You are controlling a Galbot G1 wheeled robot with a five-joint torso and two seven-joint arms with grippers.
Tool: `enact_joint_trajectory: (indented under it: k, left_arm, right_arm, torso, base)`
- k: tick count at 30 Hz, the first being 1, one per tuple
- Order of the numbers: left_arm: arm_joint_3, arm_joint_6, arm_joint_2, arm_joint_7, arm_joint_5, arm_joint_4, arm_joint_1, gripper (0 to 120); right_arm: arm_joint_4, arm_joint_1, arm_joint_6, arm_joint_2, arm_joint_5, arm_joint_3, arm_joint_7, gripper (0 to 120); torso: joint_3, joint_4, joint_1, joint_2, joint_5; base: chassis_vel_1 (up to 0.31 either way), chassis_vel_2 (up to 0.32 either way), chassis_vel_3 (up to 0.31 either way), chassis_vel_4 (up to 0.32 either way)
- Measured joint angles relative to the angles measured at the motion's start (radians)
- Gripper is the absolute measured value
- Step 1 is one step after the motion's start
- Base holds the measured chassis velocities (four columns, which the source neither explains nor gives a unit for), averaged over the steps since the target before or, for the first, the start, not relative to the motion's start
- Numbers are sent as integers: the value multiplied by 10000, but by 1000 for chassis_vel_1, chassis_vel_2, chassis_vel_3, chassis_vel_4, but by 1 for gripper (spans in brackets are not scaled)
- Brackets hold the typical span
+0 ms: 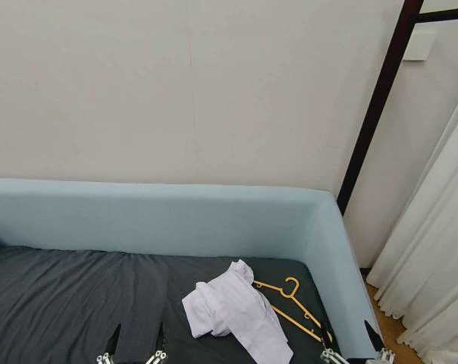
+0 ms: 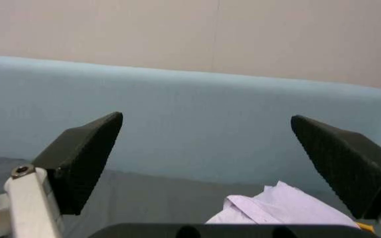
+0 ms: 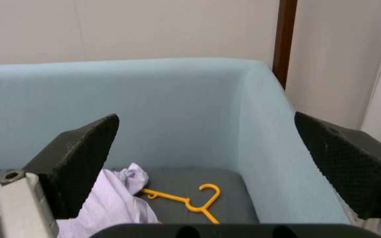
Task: Pick up the clothes from the sofa and hang them on the clothes hanger.
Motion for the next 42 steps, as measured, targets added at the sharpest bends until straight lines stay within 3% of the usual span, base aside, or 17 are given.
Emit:
enact_joint_trajectory:
  k: [29, 30, 31, 33, 34, 36, 42]
  left_arm:
    - [20, 0, -42, -2, -13, 11, -21, 100]
    - [25, -3, -3, 17, -133, 95, -78, 100]
    - [15, -1, 58, 16, -282, 226, -149, 100]
    - [30, -18, 113, 48, -379, 328, -169, 100]
    - [30, -18, 113, 48, -379, 328, -169, 100]
    - [103, -21, 199, 71, -408, 381, -238, 100]
    - [220, 52, 374, 142, -476, 393, -357, 100]
  right_arm:
    - [-178, 42, 59, -18, -100, 46, 17, 100]
    - [-123, 99, -580, -75, 617, 39, 121, 100]
    - [-99, 427, -2007, -423, 2186, 43, 325, 100]
    - [-151, 994, -3091, -1452, 3631, -74, 420, 100]
    - [-151, 994, -3091, -1452, 3631, -74, 420, 100]
    - [-253, 1338, -3480, -2440, 4114, -146, 434, 100]
    - [-166, 2320, -4185, -3803, 4978, -276, 558, 100]
  torso:
    - [0, 0, 0, 0, 1]
    - [1, -2, 0, 1, 3]
    - [0, -8, -1, 0, -1]
    - [0, 5, 0, 0, 4]
    - [0, 5, 0, 0, 4]
    - [1, 9, 1, -1, 3]
    - [0, -6, 0, 0, 2]
  base:
    - [0, 0, 0, 0]
    - [0, 0, 0, 0]
    - [0, 0, 0, 0]
    - [0, 0, 0, 0]
    - [0, 0, 0, 0]
    - [0, 0, 0, 0]
    - [0, 0, 0, 0]
